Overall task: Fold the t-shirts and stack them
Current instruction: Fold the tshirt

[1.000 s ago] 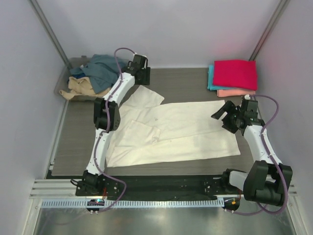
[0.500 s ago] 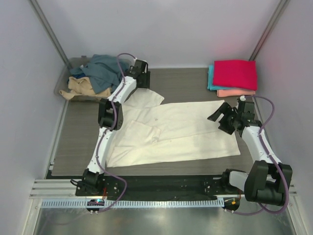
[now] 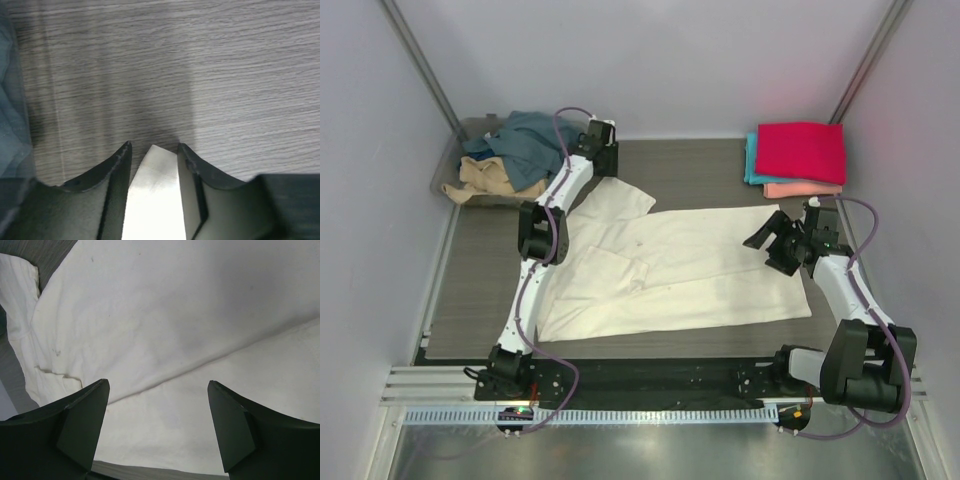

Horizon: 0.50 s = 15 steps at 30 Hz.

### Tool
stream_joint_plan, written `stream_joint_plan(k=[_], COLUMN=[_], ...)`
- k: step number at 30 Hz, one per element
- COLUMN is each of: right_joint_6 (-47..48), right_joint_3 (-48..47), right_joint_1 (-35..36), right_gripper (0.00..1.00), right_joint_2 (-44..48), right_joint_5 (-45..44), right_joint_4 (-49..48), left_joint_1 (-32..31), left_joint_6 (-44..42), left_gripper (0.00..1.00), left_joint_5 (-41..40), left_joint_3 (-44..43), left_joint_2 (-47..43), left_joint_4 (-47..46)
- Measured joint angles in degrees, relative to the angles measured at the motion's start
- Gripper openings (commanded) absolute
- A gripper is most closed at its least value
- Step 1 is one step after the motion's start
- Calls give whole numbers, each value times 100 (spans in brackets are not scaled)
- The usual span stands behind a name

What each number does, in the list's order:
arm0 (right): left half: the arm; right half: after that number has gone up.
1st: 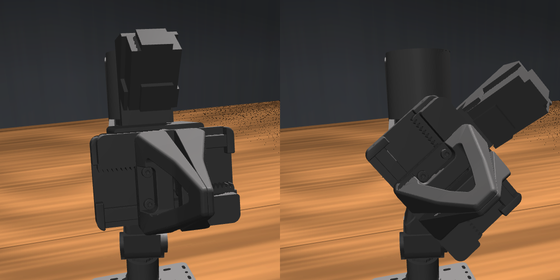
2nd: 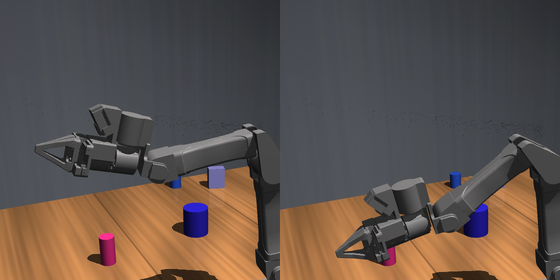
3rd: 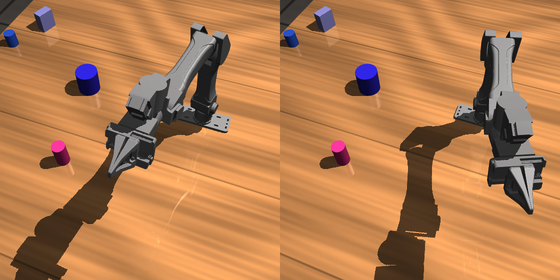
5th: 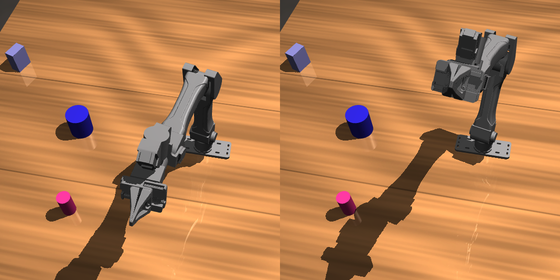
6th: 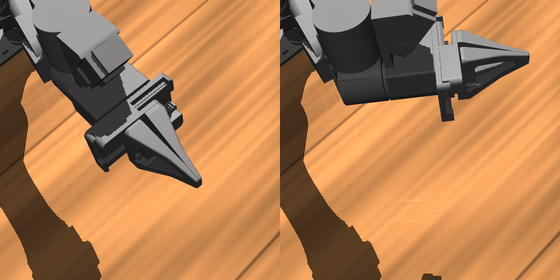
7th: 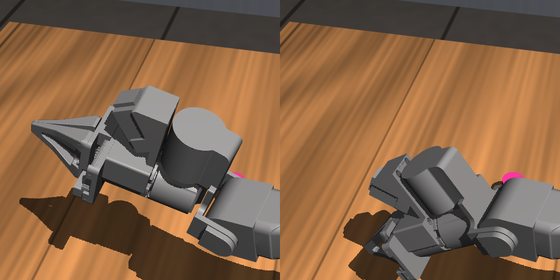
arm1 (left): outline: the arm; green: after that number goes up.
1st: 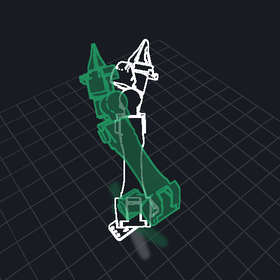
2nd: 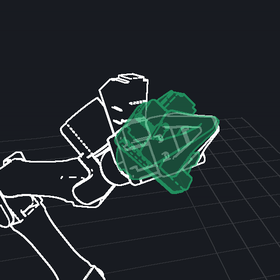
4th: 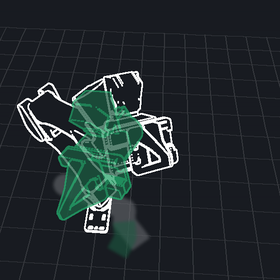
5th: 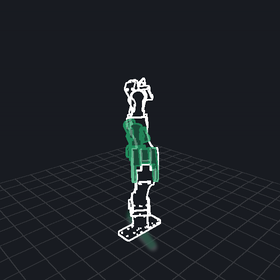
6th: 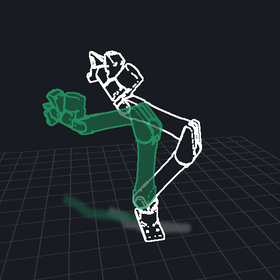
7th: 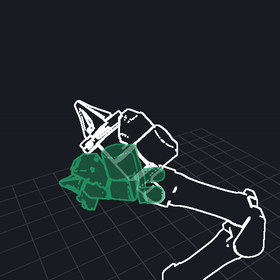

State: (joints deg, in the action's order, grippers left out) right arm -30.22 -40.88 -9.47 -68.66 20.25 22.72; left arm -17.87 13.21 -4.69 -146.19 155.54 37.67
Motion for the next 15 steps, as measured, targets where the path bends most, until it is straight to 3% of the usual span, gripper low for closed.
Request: stream_joint_plan(k=[4,7,15], right_joint_6=[7,11,7], right_joint_3=[2,11,31], right_joint_1=[0,0,0], right_gripper=[86,86,86], right_joint_2=[-11,-11,-116], right_joint_5=[-13,-28,-188], right_joint_4=[0,-4,-57], left_joint_1=[0,7,4], left_joint_6=[-35,-7,66], left_gripper=[32,0,0], left_joint_5=[59,105,356], left_joint_3=[92,188,417], left_joint_2=[-11,-46,-249], left_joint_4=[-149,-245,-96])
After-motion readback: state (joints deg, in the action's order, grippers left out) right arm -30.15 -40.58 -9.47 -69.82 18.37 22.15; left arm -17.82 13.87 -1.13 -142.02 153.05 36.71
